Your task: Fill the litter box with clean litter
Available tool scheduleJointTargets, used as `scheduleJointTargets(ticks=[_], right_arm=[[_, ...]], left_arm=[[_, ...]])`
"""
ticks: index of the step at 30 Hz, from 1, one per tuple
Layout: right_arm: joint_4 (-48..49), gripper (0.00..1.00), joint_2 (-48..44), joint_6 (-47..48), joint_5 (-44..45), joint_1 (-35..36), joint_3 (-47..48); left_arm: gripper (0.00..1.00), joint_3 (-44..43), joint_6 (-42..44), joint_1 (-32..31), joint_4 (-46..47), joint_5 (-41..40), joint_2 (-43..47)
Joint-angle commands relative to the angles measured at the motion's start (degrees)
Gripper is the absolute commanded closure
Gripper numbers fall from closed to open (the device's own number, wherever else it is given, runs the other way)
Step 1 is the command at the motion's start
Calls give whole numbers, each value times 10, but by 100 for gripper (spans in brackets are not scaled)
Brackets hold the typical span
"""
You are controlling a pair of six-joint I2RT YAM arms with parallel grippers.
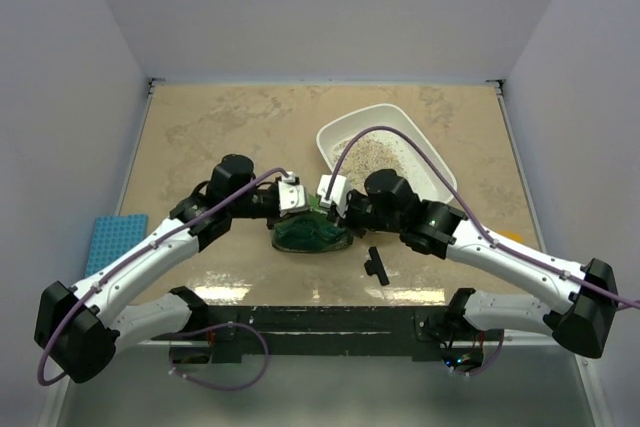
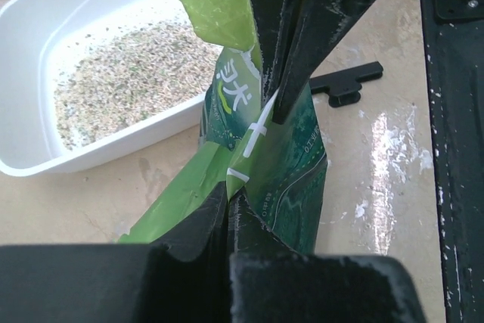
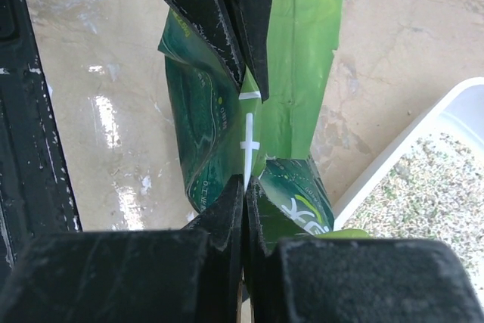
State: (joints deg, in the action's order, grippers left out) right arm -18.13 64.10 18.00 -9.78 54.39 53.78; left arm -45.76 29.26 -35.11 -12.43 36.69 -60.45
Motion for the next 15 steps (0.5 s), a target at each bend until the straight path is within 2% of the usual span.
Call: scheduleJointTargets(ticks=[1,5,6,7,8,9,11,12,15], right_arm=[[92,100,-33,-50,-42,20,-35],[90,100,-11,-53,-30,21,-54],[89,96,-11,-53,-22,21,-54],[86,84,-11,-53,-12,21,-47],[82,78,-13,-51,3,21,-43],[73,67,-14,-51,11,21,-29],[68,58,-20,-69,68,20,-13],[45,49,-24,-69,86,20,11],[-13,45,-41,-93,178,16,63]], left_arm=[[100,42,48,29,78,-56,2],[100,61,48,29,91,-37,2],[100,62,48,29,89,-38,2],[100,62,49,29,86,-37,4],[100,62,48,29,84,-38,4],[100,63,47,29,85,-38,6],[100,66,44,29,88,-39,10],[100,68,44,29,88,-38,15],[100,73,41,29,92,-39,24]])
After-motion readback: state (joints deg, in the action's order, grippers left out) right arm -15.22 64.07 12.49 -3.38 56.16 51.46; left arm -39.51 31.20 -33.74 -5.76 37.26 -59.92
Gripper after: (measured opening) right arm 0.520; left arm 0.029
